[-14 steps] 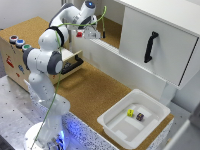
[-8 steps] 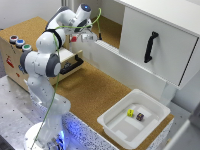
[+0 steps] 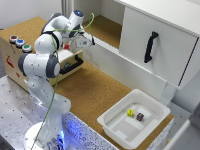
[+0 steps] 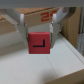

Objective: Move to the drawer, then store the pink object

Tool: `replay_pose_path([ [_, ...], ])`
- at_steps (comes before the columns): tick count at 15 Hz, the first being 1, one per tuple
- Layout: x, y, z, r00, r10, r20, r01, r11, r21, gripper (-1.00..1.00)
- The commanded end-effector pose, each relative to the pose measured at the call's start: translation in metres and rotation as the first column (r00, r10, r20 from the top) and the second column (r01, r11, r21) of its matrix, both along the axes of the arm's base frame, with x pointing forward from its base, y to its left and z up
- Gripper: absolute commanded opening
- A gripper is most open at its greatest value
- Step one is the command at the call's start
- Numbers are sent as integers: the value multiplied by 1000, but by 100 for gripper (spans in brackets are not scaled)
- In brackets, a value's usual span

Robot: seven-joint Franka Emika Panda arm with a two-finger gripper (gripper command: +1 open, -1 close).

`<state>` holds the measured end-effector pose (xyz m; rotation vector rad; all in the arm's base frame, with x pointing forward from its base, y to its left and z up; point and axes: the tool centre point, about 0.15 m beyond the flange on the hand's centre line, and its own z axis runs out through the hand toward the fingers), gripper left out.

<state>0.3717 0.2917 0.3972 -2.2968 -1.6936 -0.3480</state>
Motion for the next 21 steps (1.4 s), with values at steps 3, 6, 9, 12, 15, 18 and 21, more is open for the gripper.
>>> replay_pose_path([
  [3,-4,30,-46,986,94,140,-75,988,-135,-100],
  [6,1,31,-53,987,86,137,-66,987,-145,-100],
  [9,-2,34,-51,987,87,136,-67,987,-145,100],
  [12,-16,37,-44,984,126,127,-108,984,-143,100],
  [15,-25,31,-22,983,105,150,-86,989,-124,100],
  [18,-28,22,11,981,70,183,-47,990,-130,100],
  [21,-29,8,54,977,-8,212,38,989,-140,100],
])
